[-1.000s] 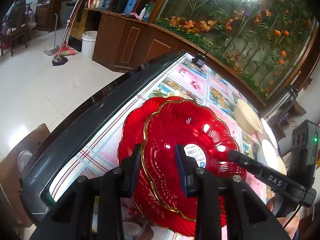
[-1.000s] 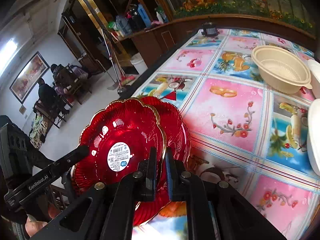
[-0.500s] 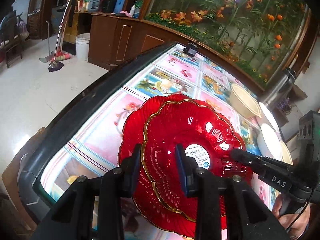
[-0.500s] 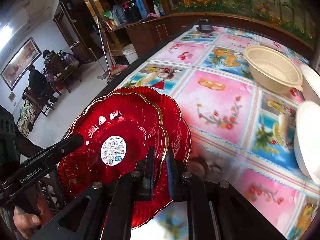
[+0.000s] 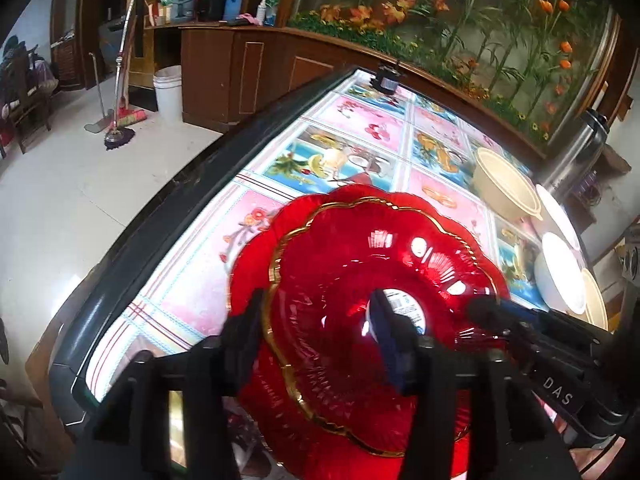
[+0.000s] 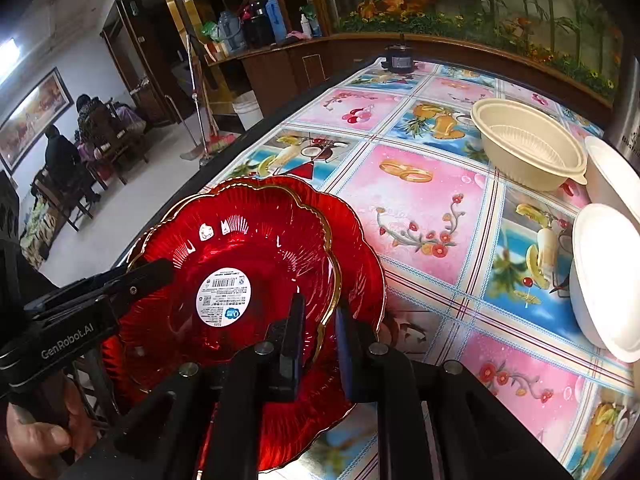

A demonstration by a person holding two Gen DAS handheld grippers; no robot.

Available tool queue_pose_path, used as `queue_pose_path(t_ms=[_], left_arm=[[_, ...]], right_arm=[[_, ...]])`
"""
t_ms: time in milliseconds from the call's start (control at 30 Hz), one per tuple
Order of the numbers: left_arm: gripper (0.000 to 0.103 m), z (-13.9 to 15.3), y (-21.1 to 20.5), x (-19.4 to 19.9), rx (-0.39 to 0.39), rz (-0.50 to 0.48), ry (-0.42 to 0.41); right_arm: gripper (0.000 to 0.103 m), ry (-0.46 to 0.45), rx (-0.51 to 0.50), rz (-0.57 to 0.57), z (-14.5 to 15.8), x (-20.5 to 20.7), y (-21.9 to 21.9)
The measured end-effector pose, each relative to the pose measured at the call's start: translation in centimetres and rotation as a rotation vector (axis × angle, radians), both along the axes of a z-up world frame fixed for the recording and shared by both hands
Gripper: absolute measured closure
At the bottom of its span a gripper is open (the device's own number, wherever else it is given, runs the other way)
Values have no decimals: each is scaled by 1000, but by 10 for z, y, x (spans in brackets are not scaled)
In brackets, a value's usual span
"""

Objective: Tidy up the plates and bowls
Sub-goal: 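Release the stacked red plates and move the left tool toward the white plate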

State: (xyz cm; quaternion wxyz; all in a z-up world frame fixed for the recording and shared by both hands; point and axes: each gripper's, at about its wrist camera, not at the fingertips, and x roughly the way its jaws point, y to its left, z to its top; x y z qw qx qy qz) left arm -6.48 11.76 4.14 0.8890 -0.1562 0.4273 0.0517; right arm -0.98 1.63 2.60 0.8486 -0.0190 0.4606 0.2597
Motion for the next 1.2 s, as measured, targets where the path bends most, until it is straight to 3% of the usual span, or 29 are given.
queue_pose_path(t_ms=[267, 400, 633, 867, 1000, 1033, 1100, 1200], left_arm=[[41, 2, -4, 0, -1, -3, 12], [32, 9, -4, -2, 12, 11, -4], [30, 25, -3, -17, -2, 18, -57], [30, 45, -35, -29, -2, -67, -111], [30, 49, -65, -33, 15, -138, -121], [30, 50, -72, -33, 18, -155, -121], [30, 49, -87, -34, 25, -194, -117], [30, 45, -105, -34, 27, -243, -101]], right_arm=[[73, 29, 39, 13, 6, -2, -4], [55, 14, 56, 2, 13, -3, -8], [54, -21, 108, 3, 31, -11, -19], [54, -35, 191, -105, 41, -4, -75], [54, -48, 196, -233, 42, 11, -128], [54, -50, 186, -268, 41, 15, -141], [43, -40, 131, -322, 36, 30, -162], [43, 4, 79, -304, 23, 48, -177]])
